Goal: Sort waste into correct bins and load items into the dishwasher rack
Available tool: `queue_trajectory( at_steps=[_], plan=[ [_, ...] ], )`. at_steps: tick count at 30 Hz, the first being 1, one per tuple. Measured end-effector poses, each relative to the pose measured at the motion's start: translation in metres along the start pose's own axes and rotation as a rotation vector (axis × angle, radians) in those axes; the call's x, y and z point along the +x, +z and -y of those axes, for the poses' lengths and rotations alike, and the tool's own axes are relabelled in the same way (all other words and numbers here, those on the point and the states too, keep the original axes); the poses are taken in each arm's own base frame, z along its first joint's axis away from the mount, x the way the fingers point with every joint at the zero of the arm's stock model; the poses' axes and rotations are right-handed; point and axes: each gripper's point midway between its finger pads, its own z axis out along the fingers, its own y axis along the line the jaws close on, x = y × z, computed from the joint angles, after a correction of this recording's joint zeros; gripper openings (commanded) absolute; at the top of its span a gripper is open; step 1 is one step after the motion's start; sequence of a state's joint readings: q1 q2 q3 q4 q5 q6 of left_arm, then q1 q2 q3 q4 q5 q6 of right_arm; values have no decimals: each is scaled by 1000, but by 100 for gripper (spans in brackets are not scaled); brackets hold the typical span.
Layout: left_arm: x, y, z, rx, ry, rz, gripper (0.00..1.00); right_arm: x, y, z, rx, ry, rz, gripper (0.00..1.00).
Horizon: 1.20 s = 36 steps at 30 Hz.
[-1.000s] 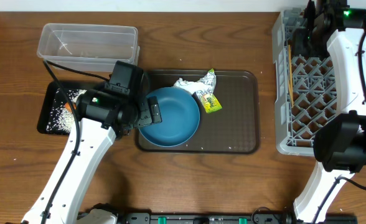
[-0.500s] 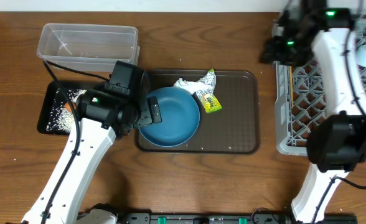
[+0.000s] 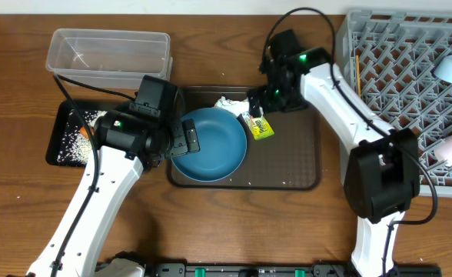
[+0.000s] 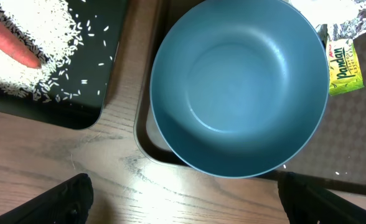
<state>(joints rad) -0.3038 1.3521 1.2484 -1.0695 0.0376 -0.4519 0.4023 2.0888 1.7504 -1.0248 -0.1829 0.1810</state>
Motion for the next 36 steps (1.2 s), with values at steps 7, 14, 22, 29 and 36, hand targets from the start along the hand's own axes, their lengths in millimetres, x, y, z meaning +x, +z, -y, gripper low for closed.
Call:
queue_trajectory(
  at_steps=[7,14,22,29,36],
  plan=[
    [0,0,0,0,0,0,98,6,-9,5,31,59,-33,99],
    [0,0,0,0,0,0,98,2,-58,-23,-160,51,-5,99],
    [0,0,0,0,0,0,98,33,-66,-65,-172,-40,-56,98],
    [0,0,0,0,0,0,98,63,-14,-76,-110,2,-121,85],
    [0,0,0,0,0,0,98,86,12,-79,-78,27,-159,72]
  ],
)
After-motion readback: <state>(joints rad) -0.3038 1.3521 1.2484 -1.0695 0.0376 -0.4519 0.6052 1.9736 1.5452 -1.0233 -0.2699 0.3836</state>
